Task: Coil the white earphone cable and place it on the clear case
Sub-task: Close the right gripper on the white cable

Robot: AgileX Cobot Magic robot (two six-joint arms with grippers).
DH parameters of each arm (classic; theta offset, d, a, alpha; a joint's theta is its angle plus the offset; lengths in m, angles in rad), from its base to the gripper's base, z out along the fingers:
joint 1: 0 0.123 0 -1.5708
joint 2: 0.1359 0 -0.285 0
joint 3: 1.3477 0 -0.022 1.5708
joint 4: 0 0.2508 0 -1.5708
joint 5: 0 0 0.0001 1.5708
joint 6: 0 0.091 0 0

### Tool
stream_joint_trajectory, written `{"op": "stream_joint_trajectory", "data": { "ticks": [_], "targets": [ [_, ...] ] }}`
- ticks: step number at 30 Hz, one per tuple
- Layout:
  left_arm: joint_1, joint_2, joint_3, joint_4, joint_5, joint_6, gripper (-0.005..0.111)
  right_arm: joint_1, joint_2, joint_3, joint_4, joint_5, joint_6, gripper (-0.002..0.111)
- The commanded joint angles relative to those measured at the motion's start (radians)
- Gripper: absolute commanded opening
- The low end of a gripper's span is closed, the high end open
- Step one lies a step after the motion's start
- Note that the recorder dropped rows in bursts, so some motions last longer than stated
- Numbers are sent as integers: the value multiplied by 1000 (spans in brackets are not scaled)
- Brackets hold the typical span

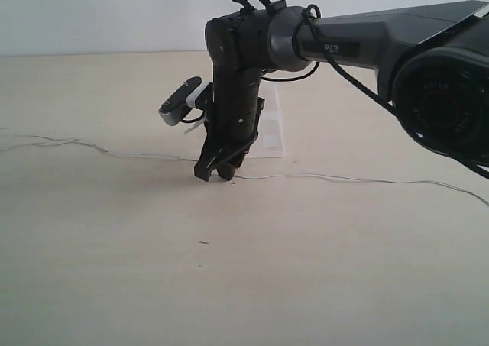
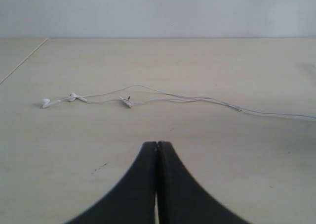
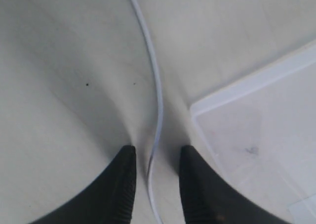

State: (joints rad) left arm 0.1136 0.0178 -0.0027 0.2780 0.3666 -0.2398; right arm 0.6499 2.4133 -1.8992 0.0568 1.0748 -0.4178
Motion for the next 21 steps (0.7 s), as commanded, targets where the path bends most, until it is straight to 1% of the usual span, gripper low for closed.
{"op": "stream_joint_trajectory", "data": {
  "ticks": [1, 3, 4, 6, 7, 8, 15, 21],
  "targets": [
    [-5, -4, 3, 0, -3, 0, 0, 2, 19, -5, -6, -11, -4, 31],
    [-5, -4, 3, 0, -3, 0, 0, 2, 19, -5, -6, -16, -4, 28],
    [-5, -4, 3, 0, -3, 0, 0, 2, 19, -5, -6, -16, -4, 24],
    [-5, -4, 3, 0, -3, 0, 0, 2, 19, -5, -6, -16, -4, 14],
    [-5, -4, 3, 0, -3, 0, 0, 2, 17, -5, -6, -16, -2, 5],
    [-5, -4, 3, 0, -3, 0, 0, 2, 15, -5, -6, -16, 2, -1],
    [-5, -4, 3, 0, -3, 0, 0, 2, -39, -7, -7, -14, 4, 0],
    [-5, -4, 3, 0, -3, 0, 0, 2, -164, -7, -7, -14, 24, 0]
  ]
}}
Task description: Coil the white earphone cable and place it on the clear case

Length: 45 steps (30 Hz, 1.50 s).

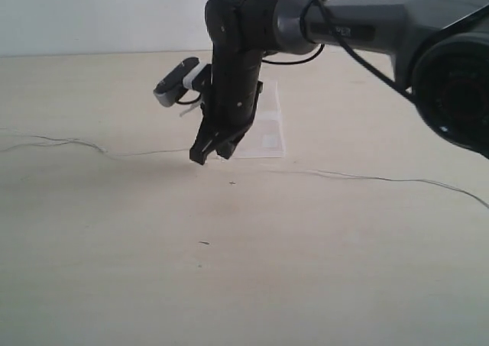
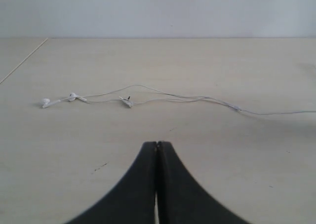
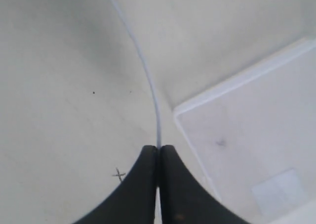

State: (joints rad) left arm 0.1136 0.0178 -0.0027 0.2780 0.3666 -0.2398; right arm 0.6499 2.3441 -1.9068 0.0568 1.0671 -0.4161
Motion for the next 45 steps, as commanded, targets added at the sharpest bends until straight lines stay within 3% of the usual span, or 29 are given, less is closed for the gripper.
{"op": "stream_joint_trajectory", "data": {
  "ticks": [1, 24, 45],
  "targets": [
    [-5, -4, 3, 0, -3, 0, 0, 2, -120, 0, -5, -7, 35, 0],
    [-5, -4, 3, 0, -3, 0, 0, 2, -701, 0, 31, 124, 236, 0],
    [-5, -4, 3, 0, -3, 0, 0, 2, -1048, 0, 179, 154, 184, 0]
  ]
}}
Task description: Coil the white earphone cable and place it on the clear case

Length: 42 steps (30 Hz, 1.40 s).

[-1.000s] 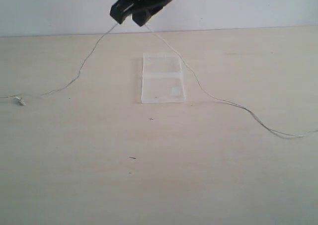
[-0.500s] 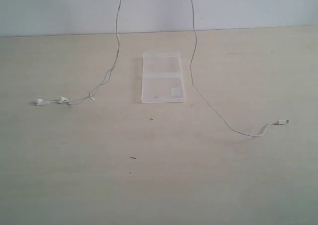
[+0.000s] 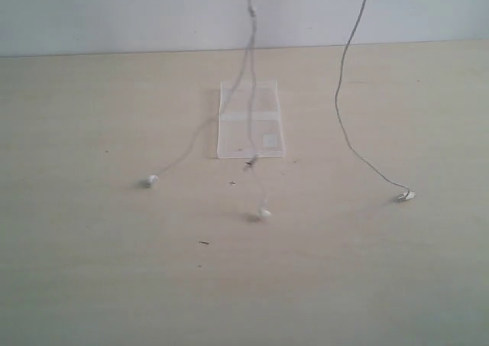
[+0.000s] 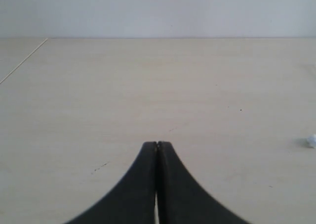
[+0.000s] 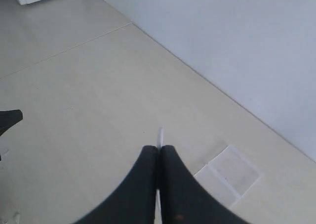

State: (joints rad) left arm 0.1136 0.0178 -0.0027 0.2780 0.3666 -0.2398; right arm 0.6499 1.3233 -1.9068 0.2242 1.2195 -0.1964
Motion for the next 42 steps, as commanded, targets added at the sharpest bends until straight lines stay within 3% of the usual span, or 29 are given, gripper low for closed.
{"op": "stream_joint_trajectory", "data": {
  "ticks": [1, 23, 42],
  "targets": [
    [-5, -4, 3, 0, -3, 0, 0, 2, -35, 0, 17, 2, -49, 0],
    [-5, -4, 3, 0, -3, 0, 0, 2, -99, 0, 144, -241, -194, 0],
    [-5, -4, 3, 0, -3, 0, 0, 2, -101, 0, 200, -246, -229, 0]
  ]
}}
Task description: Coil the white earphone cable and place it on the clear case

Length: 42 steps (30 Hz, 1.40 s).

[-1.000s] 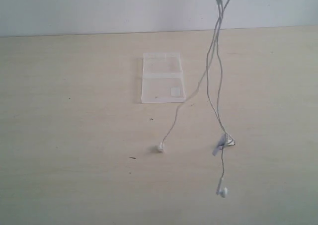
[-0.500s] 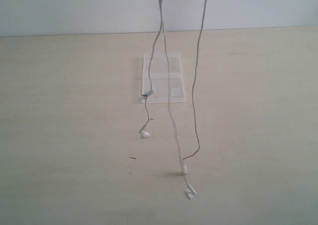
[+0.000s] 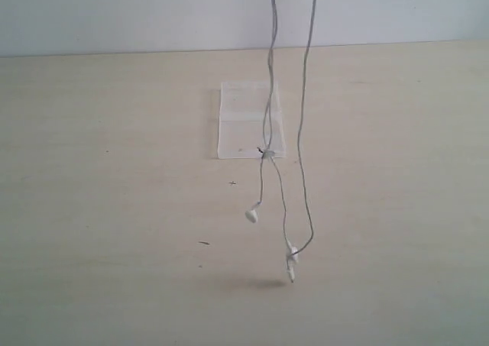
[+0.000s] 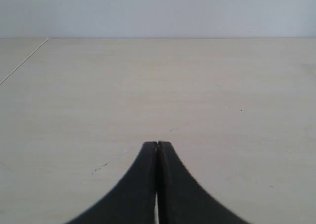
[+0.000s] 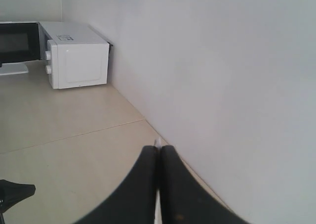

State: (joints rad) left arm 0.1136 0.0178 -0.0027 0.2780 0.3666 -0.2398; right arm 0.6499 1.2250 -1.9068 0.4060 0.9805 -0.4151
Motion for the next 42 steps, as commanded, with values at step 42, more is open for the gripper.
{"op": "stream_joint_trajectory", "data": {
  "ticks": [42],
  "targets": [
    [-5, 521, -291, 557, -1186, -834, 36, 2, -3, 0, 56, 7, -10, 0]
  ]
}}
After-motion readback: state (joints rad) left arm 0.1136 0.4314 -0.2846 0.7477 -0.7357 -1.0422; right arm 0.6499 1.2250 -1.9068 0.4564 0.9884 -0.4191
